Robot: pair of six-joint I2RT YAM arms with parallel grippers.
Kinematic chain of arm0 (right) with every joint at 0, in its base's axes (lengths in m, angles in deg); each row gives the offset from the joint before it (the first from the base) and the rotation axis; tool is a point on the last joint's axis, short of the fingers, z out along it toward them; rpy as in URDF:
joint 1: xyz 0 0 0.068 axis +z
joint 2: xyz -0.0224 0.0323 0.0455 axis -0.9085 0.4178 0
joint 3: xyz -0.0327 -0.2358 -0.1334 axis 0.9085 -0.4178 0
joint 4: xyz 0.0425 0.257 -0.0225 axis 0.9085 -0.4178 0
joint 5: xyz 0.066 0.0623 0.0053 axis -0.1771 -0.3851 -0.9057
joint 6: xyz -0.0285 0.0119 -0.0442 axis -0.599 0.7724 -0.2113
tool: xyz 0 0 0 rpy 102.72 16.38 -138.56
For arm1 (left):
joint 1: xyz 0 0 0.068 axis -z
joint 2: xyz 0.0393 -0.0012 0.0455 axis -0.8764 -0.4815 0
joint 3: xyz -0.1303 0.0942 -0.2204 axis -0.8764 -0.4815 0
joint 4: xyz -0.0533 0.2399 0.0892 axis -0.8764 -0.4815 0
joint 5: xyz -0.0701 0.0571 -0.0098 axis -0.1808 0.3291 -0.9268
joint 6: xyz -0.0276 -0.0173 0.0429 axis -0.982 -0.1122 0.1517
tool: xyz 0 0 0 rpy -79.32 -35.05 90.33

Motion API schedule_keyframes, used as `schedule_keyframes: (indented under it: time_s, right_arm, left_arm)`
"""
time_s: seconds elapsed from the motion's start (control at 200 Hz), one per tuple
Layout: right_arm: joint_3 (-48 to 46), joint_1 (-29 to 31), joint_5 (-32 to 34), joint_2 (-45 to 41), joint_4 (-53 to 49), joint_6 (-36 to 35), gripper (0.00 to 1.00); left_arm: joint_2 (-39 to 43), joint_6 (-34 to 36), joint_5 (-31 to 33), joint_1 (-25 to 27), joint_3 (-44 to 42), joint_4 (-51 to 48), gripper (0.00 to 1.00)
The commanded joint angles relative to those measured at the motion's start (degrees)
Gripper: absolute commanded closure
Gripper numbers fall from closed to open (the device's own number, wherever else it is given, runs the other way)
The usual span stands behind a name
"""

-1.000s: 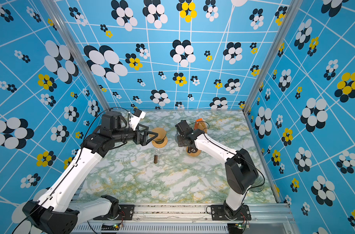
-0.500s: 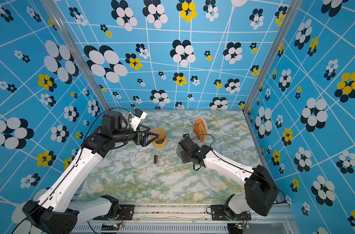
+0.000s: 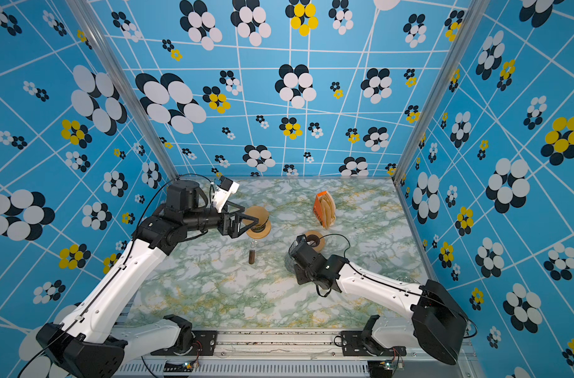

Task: Place the coffee filter in the dripper
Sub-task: 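Lower the glass pitcher onto the table nearer the robot with the right gripper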

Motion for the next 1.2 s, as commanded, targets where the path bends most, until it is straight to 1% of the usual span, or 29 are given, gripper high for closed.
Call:
schedule_keyframes:
  time_s: [0.0,0.455,0.905,1.04,1.195]
  right_arm:
    - [-0.31,1.1,2.73,-1.05,2.28,1.34,0.87]
    - [-1.09,2.64,2.54,0.84,3.97,2.88,0.87]
    - [-1.26,3.59,2.9,3.16,4.34,3.59,0.85]
    - [-1.32,3.71,2.6,3.6,4.82,3.81,0.82]
    - [-1.0,3.65,2.26,3.23,5.09,4.33,0.75]
  left_arm:
    - [0.09,0.62,0.42,0.39,1.02,0.31,0.01]
    - [-0.06,0.81,0.63,0.76,1.23,-0.04,0.01]
    - [0.08,0.62,0.85,1.4,1.19,0.04,0.01]
    - [0.18,0.62,1.02,1.47,1.2,-0.04,0.01]
    - [0.22,0.71,1.04,1.57,1.28,-0.21,0.01]
